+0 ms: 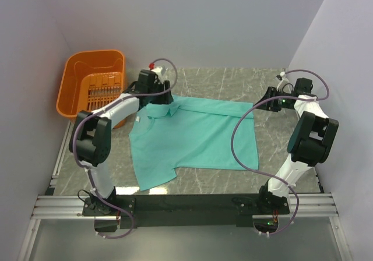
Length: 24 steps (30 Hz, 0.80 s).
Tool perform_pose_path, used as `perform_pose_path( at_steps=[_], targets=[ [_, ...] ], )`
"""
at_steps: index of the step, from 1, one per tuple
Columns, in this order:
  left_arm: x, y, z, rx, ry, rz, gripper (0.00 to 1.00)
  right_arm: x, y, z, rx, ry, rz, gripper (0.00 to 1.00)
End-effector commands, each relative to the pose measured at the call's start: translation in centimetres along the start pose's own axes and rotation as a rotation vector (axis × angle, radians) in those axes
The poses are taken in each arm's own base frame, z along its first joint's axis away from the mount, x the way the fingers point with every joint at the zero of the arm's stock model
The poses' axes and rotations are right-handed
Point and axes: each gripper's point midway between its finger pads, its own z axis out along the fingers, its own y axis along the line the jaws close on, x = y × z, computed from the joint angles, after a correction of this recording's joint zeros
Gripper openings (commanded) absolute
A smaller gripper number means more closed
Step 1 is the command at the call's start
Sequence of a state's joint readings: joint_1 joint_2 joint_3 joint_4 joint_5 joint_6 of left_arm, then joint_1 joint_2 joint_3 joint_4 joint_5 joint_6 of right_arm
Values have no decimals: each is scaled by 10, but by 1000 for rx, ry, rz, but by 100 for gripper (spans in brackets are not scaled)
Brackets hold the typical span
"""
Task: Fold and stack the t-shirts
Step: Fold the tshirt
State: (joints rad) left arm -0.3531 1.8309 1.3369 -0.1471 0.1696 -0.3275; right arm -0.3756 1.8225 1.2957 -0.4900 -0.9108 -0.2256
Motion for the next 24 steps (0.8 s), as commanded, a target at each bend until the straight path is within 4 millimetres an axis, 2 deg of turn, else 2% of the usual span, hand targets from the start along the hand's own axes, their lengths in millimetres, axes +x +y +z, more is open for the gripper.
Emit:
perform_pose_path(
  at_steps=[1,9,17,23,24],
  targets=[
    [-17,-7,0,-47,-31,79,61,-7,5,0,-30,-25,-10,53],
    [-12,-1,14,-156,2,143,62,-3,3,2,-32,-18,8,53],
    [17,-7,37,-136,105,158,56,-1,3,3,-41,-13,19,53],
    [37,-8,46,-146,163,174,44,0,2,0,-56,-16,37,53],
    [40,-10,47,-146,170,183,39,-1,2,-1,-58,-21,37,53]
  ],
)
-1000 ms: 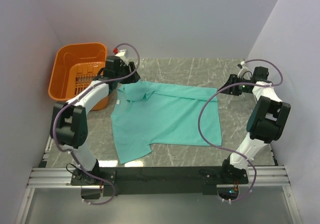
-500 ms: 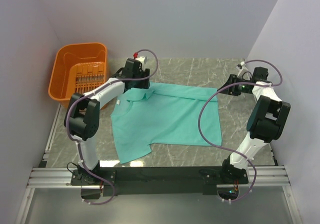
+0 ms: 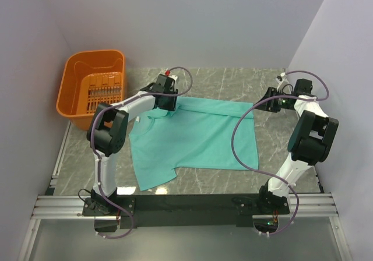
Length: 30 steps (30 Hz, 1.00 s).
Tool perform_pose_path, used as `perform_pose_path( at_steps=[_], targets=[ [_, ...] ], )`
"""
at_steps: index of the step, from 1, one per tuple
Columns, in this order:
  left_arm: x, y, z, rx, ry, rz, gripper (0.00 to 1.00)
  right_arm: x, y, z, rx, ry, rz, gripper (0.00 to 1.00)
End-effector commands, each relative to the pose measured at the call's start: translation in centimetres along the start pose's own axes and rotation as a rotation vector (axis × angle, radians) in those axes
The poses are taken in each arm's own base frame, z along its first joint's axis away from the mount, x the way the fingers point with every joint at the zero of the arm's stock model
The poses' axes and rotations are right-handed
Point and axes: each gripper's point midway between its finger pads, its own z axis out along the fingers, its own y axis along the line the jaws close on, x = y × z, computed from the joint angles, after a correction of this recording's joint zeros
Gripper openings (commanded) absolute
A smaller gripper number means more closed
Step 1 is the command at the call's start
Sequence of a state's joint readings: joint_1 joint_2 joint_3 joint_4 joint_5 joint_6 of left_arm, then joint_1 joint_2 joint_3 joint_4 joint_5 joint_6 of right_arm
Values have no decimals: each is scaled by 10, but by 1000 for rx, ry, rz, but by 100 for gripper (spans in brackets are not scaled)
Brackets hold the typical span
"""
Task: Fold and stack the t-shirts
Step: Fold the tshirt
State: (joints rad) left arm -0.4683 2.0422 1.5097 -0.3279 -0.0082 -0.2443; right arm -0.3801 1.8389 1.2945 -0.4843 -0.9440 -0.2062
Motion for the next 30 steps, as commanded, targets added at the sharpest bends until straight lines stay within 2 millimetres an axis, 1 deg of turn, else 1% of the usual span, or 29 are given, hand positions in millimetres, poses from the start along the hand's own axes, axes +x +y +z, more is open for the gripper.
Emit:
perform_pose_path(
  at_steps=[1,2,3,6,7,9,12,15,17,21,22,24,25,26,28,29,30],
  targets=[
    [-11,-6,-3,-11,-21,40,35,-2,0,-3,-28,-18,11,53],
    [-10,-7,-3,-10,-21,41,29,-2,0,-3,-28,-18,9,53],
    [-10,-7,-3,-10,-21,41,20,-2,0,-3,-31,-18,10,53],
    [-12,-13,-8,5,-26,49,8,-2,1,-4,-32,-21,9,53],
    [-14,-16,-11,15,-31,53,6,-2,2,-4,-33,-20,10,53],
    [-14,-20,-14,29,-29,60,4,-3,3,-5,-33,-22,7,53],
    [-9,-31,-16,87,1,63,2,-3,2,-5,-33,-23,11,53],
    [2,-33,-15,90,33,70,1,-3,2,-5,-36,-25,12,52],
    [4,-31,-16,82,33,67,1,-2,2,-5,-35,-22,12,53],
    [-4,-35,-23,96,3,57,1,-1,0,-4,-34,-16,15,53],
    [-4,-37,-25,101,2,56,1,1,-1,-4,-33,-13,19,53],
    [-3,-38,-26,109,16,59,16,1,-2,-3,-29,-9,20,53],
    [3,-36,-22,106,39,59,22,2,-4,-3,-25,-7,22,53],
    [11,-37,-21,115,73,69,27,2,-5,-2,-21,-4,21,53],
    [26,-35,-14,110,132,76,32,3,-10,-2,0,4,22,53],
    [29,-31,-14,89,140,72,37,1,-11,-2,8,4,13,53],
    [26,-26,-14,62,121,62,41,0,-13,-2,16,5,11,53]
  ],
)
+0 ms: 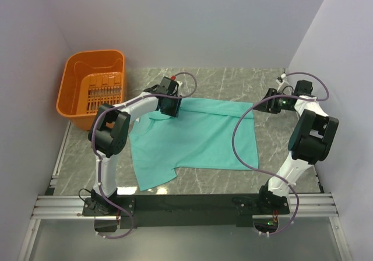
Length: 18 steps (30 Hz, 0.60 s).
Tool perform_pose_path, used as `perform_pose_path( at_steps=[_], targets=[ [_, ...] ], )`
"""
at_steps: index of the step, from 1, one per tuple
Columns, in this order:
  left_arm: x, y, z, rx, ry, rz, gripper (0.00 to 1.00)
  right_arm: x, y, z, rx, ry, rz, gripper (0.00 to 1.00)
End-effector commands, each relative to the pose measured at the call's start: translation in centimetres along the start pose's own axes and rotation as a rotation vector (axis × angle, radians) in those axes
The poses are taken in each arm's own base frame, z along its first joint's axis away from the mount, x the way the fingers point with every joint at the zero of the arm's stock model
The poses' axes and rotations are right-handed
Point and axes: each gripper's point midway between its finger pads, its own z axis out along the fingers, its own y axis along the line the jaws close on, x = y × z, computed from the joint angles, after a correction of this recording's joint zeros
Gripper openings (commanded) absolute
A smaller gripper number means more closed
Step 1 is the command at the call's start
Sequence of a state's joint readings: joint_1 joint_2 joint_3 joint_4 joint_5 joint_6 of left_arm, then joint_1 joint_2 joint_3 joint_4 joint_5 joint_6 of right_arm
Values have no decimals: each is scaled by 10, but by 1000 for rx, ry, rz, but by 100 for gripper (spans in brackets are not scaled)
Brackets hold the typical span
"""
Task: Fold and stack the t-shirts
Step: Fold the tshirt
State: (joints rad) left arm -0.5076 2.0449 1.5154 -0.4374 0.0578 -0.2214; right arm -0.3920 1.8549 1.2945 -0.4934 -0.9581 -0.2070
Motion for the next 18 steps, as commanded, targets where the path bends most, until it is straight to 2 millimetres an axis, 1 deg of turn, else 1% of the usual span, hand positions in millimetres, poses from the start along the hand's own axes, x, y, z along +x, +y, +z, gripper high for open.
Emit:
perform_pose_path(
  at_steps=[1,2,3,4,5,6,7,8,9,10,11,12,13,14,15,16,17,18],
  targets=[
    [-19,0,-22,-33,-64,3,46,-4,-12,-1,41,4,-15,53],
    [-22,14,-27,-101,-102,-30,52,-4,-13,0,49,9,-20,53],
    [-41,17,-37,-116,-183,-53,54,-8,-13,1,62,8,-31,53],
    [-57,19,-57,-119,-248,-76,56,-8,-18,4,91,19,-34,53],
    [-67,27,-65,-119,-286,-133,59,-9,-20,6,105,24,-33,53],
    [-76,31,-72,-111,-316,-164,62,-13,-19,11,124,28,-46,53],
    [-84,36,-80,-107,-346,-195,63,-13,-23,15,137,38,-43,53],
    [-95,47,-85,-108,-373,-250,64,-17,-29,16,179,36,-38,53],
    [-98,52,-86,-106,-377,-274,64,-21,-29,21,195,34,-46,53],
    [-99,60,-83,-116,-369,-297,64,-21,-34,26,214,39,-32,53],
    [-106,72,-85,-129,-384,-338,64,-28,-38,27,249,31,-29,53],
    [-107,80,-83,-138,-383,-356,64,-32,-41,29,270,25,-27,53],
    [-106,87,-76,-151,-375,-370,64,-32,-45,35,290,31,-18,53],
    [-109,99,-76,-168,-383,-401,63,-40,-45,37,302,19,-20,53],
    [-107,103,-68,-166,-368,-411,63,-42,-50,39,325,22,-18,53],
    [-107,108,-65,-169,-366,-420,63,-40,-52,47,334,35,-14,53],
    [-111,112,-65,-171,-371,-429,63,-47,-51,48,337,27,-20,53],
    [-109,115,-59,-174,-362,-429,63,-46,-52,51,349,36,-20,53]
  ],
)
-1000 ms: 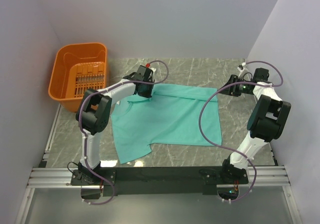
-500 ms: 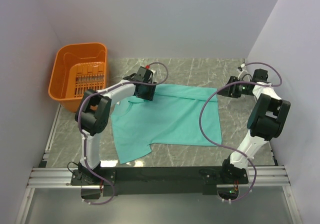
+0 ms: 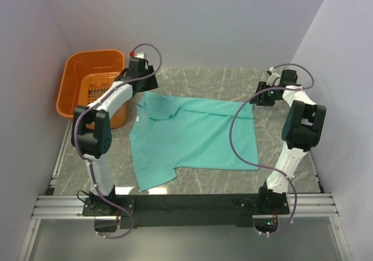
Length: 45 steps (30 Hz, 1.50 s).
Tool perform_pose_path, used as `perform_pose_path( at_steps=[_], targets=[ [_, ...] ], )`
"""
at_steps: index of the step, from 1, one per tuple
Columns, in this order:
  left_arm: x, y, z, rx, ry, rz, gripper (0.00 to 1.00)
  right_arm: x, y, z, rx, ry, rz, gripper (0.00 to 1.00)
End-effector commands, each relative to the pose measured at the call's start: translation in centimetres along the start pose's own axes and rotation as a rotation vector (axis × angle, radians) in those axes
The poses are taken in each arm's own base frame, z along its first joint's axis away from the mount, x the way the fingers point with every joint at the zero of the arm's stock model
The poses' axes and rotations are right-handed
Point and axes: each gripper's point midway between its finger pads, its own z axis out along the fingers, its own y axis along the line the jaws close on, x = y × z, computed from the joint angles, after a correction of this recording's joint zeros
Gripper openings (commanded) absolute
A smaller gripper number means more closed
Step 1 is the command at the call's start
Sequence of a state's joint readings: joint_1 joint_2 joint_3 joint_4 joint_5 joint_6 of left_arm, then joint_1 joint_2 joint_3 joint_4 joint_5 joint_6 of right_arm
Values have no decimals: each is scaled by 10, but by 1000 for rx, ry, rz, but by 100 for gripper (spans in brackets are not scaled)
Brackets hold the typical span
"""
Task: Fold and stack the t-shirts
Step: Fold the tshirt
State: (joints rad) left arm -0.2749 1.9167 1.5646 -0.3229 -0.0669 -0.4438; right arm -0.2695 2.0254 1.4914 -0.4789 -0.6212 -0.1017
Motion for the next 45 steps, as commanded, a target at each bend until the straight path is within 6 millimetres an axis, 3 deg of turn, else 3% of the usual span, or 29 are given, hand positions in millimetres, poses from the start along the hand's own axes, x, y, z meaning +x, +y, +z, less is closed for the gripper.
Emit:
perform_pose_path(
  at_steps=[1,5,10,17,20,23,24,30,34,39,40,42,43,45],
  targets=[
    [0,-1,17,-5,6,-35,63,-23,-7,9,90,-33,-10,53],
    [-4,4,24,-20,-2,-22,63,-26,-12,17,134,-30,4,54],
    [0,10,34,-29,10,-14,63,-14,-19,32,166,26,25,54],
    [0,17,31,-32,4,-11,63,-8,-16,48,144,92,65,52],
    [-4,19,24,-35,-14,-10,63,-1,-12,52,119,122,75,49],
    [-9,17,14,-18,-33,-15,62,3,-7,54,88,138,89,36],
    [-15,14,7,-6,-49,-17,62,2,-8,54,91,135,88,27],
    [-25,6,-23,41,-79,-12,62,-23,-16,43,125,64,65,0],
    [-23,3,-39,67,-80,-14,62,-48,-24,35,153,7,53,0],
    [-21,-3,-60,104,-83,-13,62,-65,-40,30,188,-28,52,0],
    [-16,-2,-62,108,-74,-16,62,-77,-40,27,195,-51,37,0],
    [-15,-5,-71,128,-75,-16,62,-78,-48,33,209,-36,42,0],
    [-8,-4,-71,130,-61,-18,62,-93,-49,29,218,-68,24,0],
    [-4,-5,-77,147,-56,-20,62,-93,-62,39,243,-50,37,0]
  ],
)
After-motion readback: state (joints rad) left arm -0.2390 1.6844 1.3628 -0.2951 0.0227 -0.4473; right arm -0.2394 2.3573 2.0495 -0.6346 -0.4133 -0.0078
